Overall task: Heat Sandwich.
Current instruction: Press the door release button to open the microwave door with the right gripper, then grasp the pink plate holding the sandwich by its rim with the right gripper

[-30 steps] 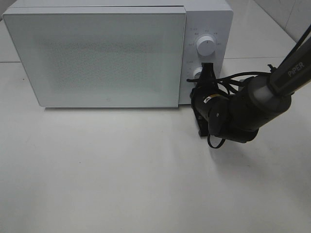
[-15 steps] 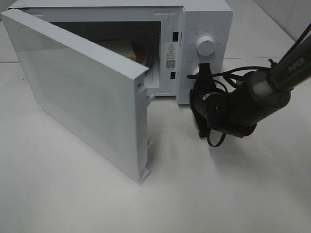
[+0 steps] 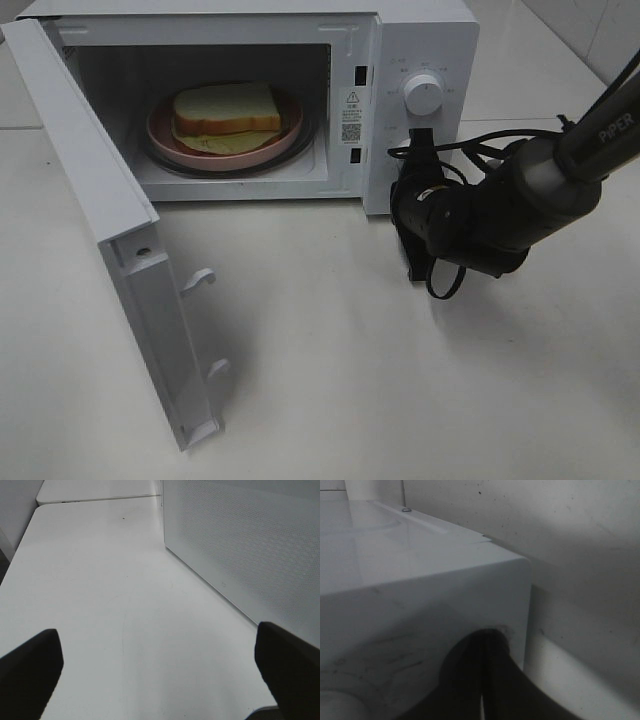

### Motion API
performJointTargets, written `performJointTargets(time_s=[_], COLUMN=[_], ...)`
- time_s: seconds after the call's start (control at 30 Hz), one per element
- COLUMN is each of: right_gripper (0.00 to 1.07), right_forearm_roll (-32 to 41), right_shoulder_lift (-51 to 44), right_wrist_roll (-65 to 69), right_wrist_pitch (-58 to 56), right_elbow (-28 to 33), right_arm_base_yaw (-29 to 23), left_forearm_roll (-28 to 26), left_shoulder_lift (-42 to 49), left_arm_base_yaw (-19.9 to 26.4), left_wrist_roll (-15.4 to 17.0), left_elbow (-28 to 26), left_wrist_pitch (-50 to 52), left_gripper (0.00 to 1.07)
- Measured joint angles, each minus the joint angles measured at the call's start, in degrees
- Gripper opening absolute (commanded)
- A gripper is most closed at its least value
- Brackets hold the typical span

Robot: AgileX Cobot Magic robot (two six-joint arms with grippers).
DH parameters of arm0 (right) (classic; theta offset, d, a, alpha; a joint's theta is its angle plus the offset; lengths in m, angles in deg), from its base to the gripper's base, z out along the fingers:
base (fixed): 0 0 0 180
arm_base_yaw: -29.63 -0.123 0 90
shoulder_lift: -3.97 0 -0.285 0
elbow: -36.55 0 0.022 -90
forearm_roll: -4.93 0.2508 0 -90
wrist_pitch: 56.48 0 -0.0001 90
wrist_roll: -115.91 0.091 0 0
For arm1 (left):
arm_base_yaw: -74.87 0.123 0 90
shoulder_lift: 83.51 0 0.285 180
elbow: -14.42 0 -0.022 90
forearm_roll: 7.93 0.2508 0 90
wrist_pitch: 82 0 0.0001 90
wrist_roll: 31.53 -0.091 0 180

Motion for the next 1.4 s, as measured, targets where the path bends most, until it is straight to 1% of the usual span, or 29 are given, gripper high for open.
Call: performJointTargets(time_s=[0.17, 0.3, 0.47, 0.7, 1.03, 1.17, 1.23, 1.3, 1.4], right_gripper=[0.00, 0.00, 0.00, 0.00, 0.00, 0.00, 0.00, 0.00, 0.01], right_forearm_roll=[-0.5, -2.6, -4.1, -5.0, -8.8, -11.6, -12.7, -15.5, -16.6], right_shoulder_lift=[-1.1, -2.2, -4.0, -6.0, -11.6, -16.6, -17.8, -21.2, -23.0], right_wrist_roll=[-0.5, -1.0, -0.3, 1.5, 2.2, 1.4, 0.7, -2.3, -5.2], right_wrist_pitch=[-2.2, -2.9, 0.3, 2.1, -0.3, -4.2, -5.4, -10.0, -13.6], right_elbow=[0.1, 1.3, 4.3, 7.4, 13.4, 16.6, 17.1, 17.9, 17.9], right_arm_base_yaw=[0.6, 1.1, 0.5, -0.6, -0.7, -0.7, -0.7, -0.7, -0.7], left_forearm_roll=[0.0, 0.0, 0.0, 0.0, 0.0, 0.0, 0.0, 0.0, 0.0], left_shoulder_lift=[0.0, 0.0, 0.0, 0.0, 0.0, 0.0, 0.0, 0.0, 0.0], left_arm_base_yaw=[0.0, 0.0, 0.0, 0.0, 0.0, 0.0, 0.0, 0.0, 0.0], left_wrist_roll=[0.0, 0.0, 0.0, 0.0, 0.0, 0.0, 0.0, 0.0, 0.0], left_elbow=[0.0, 0.0, 0.0, 0.0, 0.0, 0.0, 0.0, 0.0, 0.0], left_wrist_pitch=[0.0, 0.0, 0.0, 0.0, 0.0, 0.0, 0.0, 0.0, 0.0], left_gripper=[0.99, 0.99, 0.99, 0.99, 0.99, 0.99, 0.99, 0.99, 0.99])
